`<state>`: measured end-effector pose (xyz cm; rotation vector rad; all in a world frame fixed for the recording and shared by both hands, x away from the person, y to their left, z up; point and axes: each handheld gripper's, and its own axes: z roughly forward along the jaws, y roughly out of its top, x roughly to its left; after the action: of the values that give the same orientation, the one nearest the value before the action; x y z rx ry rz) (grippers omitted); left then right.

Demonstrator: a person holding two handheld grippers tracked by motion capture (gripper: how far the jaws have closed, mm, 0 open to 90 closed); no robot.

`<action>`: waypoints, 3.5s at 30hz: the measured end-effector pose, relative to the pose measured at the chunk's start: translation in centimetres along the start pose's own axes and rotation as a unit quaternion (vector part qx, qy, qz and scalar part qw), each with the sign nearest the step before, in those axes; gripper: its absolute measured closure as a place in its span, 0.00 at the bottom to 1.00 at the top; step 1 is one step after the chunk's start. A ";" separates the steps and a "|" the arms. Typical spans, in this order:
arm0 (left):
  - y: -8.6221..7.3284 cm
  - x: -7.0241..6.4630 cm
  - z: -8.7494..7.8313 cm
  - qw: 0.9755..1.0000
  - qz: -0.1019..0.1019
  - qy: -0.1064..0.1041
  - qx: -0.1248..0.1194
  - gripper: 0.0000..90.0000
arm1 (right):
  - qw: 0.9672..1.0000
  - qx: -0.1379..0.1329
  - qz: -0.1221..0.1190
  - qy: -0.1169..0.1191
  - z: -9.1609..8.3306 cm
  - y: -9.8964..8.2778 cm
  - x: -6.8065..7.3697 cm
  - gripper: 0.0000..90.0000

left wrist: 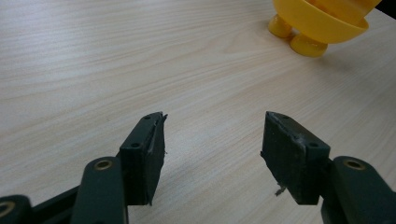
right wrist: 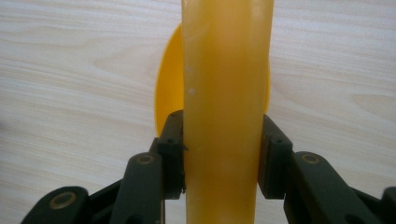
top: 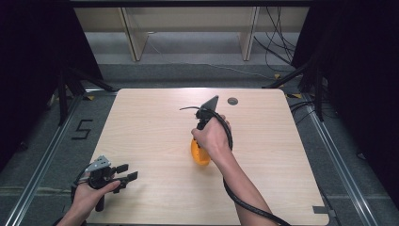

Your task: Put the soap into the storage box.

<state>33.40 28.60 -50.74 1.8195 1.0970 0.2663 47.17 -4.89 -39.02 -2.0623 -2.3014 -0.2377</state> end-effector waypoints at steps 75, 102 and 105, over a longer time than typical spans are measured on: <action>0.0 -0.1 0.0 1.000 0.003 0.004 0.003 0.43 | 0.997 -0.056 -0.052 -0.028 -1.3 -0.2 0.6 0.59; -0.1 0.0 0.0 1.000 0.003 0.001 0.000 0.43 | 0.992 -0.063 -0.098 0.040 -3.1 -5.8 -4.8 0.60; -0.1 0.1 0.0 1.000 -0.001 0.001 0.001 0.43 | 0.994 -0.054 -0.085 0.040 -2.9 -6.6 -5.8 0.60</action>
<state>33.42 28.63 -50.84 1.8209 1.1014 0.2663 41.13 -11.73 -37.53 -1.8638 -2.4688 -0.4524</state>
